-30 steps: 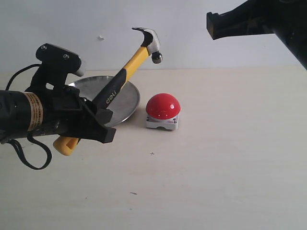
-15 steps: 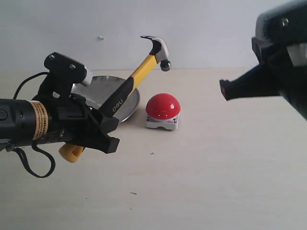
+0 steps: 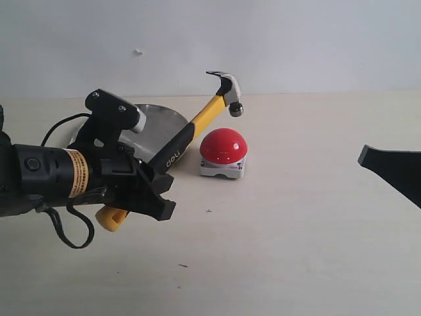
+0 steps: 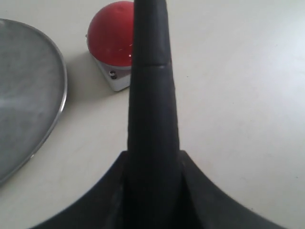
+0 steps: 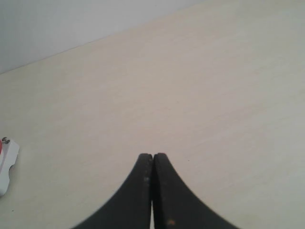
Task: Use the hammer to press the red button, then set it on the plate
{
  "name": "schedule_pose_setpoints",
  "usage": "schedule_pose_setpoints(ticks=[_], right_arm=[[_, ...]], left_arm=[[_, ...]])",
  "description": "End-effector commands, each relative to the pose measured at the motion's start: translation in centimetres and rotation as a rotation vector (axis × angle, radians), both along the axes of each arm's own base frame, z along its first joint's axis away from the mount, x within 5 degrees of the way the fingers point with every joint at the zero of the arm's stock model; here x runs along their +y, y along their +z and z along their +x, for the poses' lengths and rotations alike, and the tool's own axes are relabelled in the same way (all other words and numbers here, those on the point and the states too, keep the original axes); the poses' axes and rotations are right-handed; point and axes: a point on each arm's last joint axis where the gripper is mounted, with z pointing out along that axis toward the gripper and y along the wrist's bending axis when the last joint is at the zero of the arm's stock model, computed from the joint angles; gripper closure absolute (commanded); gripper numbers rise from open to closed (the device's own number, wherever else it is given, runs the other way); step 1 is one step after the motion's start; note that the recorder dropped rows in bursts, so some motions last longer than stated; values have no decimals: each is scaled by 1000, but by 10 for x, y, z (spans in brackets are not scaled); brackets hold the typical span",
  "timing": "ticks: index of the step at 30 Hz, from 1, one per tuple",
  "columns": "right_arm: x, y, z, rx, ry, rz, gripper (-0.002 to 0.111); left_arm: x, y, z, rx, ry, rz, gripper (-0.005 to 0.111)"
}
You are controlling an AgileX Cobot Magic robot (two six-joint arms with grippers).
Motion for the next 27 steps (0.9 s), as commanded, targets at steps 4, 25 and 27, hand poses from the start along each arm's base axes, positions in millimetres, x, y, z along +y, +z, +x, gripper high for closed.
schedule_pose_setpoints(ticks=[4,25,27], right_arm=[[-2,0,-1,-2,-10,-2,108],[-2,0,-1,-2,-10,-2,108],[-2,0,-1,-2,-10,-2,108]], left_arm=[[7,5,19,-29,56,-116,107],[2,-18,25,-27,-14,-101,107],[2,-18,25,-27,-14,-101,107]])
